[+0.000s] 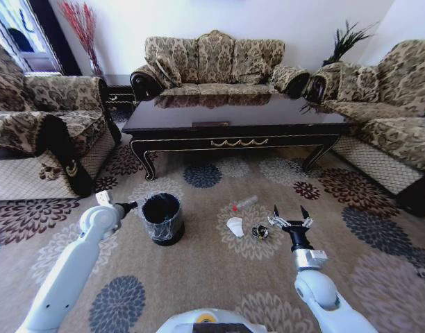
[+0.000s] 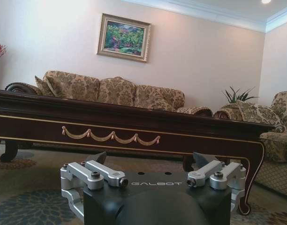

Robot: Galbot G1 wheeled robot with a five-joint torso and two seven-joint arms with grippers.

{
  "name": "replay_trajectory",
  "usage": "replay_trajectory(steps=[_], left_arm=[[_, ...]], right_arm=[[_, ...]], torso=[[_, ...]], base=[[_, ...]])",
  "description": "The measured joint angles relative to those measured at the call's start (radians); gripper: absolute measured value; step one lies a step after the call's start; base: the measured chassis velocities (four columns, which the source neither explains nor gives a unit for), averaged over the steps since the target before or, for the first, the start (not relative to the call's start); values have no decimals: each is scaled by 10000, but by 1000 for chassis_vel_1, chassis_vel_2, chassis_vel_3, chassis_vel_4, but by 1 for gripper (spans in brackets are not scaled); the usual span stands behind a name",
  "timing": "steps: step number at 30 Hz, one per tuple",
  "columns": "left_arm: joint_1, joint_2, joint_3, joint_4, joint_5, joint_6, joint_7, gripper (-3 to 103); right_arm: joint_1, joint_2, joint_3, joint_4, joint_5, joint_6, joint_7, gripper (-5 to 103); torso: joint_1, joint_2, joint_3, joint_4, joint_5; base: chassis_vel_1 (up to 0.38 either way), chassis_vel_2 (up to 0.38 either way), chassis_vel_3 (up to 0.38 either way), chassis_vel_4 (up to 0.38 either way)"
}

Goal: Move to the front of the table and pick up the trash from the floor, then place it into the trash bin.

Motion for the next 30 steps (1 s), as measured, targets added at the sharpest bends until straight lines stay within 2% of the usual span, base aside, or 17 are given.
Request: replay_trajectory(steps=[5,13,26,30], left_arm=[[-243,-118,287,445,26,-13,-38,100],[-389,-275,511,849,9,-29,-573,100],[-276,-614,607,1496,151,-39,-581,102],[-237,-657,603,1648,275,-41,-580,99]], right_arm=[[-27,13,42,-74,-7,6,-10,100],[-9,138,27,-267,-186,-32,-12,100],[8,232,-6,-401,-358,-74,53,100],[32,279,-24,-427,-411,-80,77,100]], torso=[[0,0,0,0,0],[0,0,0,0,1],[0,1,-1,0,0],[0,1,-1,0,-1]], base=[[0,0,0,0],[0,0,0,0],[0,0,0,0],[0,0,0,0]])
